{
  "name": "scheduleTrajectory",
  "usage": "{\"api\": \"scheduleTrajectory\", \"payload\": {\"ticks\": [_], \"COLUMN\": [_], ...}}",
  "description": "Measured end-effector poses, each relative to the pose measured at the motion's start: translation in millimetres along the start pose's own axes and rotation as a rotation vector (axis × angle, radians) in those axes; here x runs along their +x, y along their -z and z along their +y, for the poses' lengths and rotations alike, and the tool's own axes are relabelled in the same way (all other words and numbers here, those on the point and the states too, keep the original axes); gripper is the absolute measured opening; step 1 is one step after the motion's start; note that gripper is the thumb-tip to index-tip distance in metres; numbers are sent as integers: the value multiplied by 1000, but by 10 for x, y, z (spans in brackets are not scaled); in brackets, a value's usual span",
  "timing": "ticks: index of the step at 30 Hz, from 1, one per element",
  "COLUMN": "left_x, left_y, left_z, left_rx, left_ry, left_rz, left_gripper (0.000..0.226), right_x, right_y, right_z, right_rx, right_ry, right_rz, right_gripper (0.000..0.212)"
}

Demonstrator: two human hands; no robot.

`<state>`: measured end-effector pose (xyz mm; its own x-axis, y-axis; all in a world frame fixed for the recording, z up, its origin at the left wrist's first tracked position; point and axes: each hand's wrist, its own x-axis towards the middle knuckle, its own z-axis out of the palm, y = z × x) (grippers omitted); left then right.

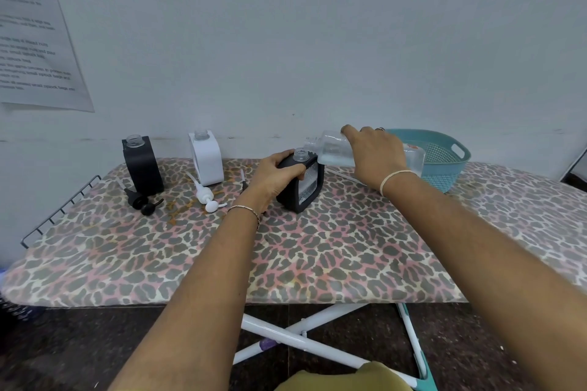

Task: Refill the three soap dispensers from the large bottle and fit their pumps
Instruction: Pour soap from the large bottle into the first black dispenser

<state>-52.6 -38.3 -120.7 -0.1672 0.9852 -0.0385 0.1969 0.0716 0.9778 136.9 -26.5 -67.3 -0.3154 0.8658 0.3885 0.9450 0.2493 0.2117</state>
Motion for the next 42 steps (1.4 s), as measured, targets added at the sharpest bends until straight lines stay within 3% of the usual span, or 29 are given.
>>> {"api": "scheduleTrajectory", "payload": {"ticks": [12, 19, 24, 31, 42], "left_x": [-5, -11, 14, 47, 15], "left_y": [7, -4, 7, 20, -25], "left_z": [-9, -5, -32, -53, -66], "left_rx": [-11, 22, 21, 23, 138], "left_ry": [1, -2, -22, -35, -102], "left_rz": [-3, 6, -4, -21, 34], "left_gripper": [56, 70, 62, 60, 64], "right_x": [-72, -29, -24, -36, -119], "right_y": [-217, -478, -586, -718, -862], "right_z": [52, 141, -3, -102, -91], "right_rx": [188, 907, 1179, 1177, 1191], "right_ry": [-84, -312, -465, -549, -648], "right_rz": [-45, 112, 260, 333, 314], "right_gripper": [69, 69, 70, 68, 69]}}
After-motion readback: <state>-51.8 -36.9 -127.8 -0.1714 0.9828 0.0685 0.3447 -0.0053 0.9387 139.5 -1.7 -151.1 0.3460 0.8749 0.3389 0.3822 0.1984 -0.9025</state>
